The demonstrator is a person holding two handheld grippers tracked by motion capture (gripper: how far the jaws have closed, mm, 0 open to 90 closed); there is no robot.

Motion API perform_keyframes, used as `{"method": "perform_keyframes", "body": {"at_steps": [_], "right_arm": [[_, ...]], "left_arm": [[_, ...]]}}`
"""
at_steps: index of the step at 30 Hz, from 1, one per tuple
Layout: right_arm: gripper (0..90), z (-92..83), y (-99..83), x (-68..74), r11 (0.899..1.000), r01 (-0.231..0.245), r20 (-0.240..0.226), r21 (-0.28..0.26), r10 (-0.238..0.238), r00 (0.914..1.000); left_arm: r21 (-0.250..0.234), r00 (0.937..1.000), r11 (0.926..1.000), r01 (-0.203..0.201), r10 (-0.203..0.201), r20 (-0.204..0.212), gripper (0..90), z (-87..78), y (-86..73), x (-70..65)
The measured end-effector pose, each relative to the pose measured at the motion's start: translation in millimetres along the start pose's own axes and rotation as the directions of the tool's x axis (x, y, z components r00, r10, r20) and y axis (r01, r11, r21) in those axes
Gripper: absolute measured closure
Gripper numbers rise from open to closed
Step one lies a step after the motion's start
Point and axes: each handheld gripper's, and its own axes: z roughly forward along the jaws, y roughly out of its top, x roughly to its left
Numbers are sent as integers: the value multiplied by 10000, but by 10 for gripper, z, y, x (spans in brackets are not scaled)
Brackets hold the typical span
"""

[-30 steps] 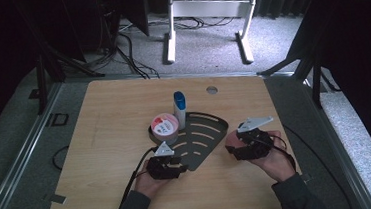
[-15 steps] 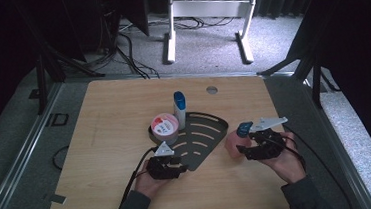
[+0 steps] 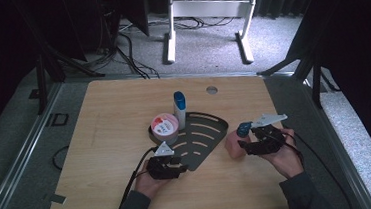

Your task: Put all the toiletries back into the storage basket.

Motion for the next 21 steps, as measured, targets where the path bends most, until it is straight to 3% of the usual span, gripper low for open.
{"method": "perform_keyframes", "body": {"at_steps": [21], "right_arm": [[281,334,89,-96,9994,-162,-175,-315,157,9997]], "left_arm": [[2,10000,10000,8,-8,10,536,-1,0,2]]}}
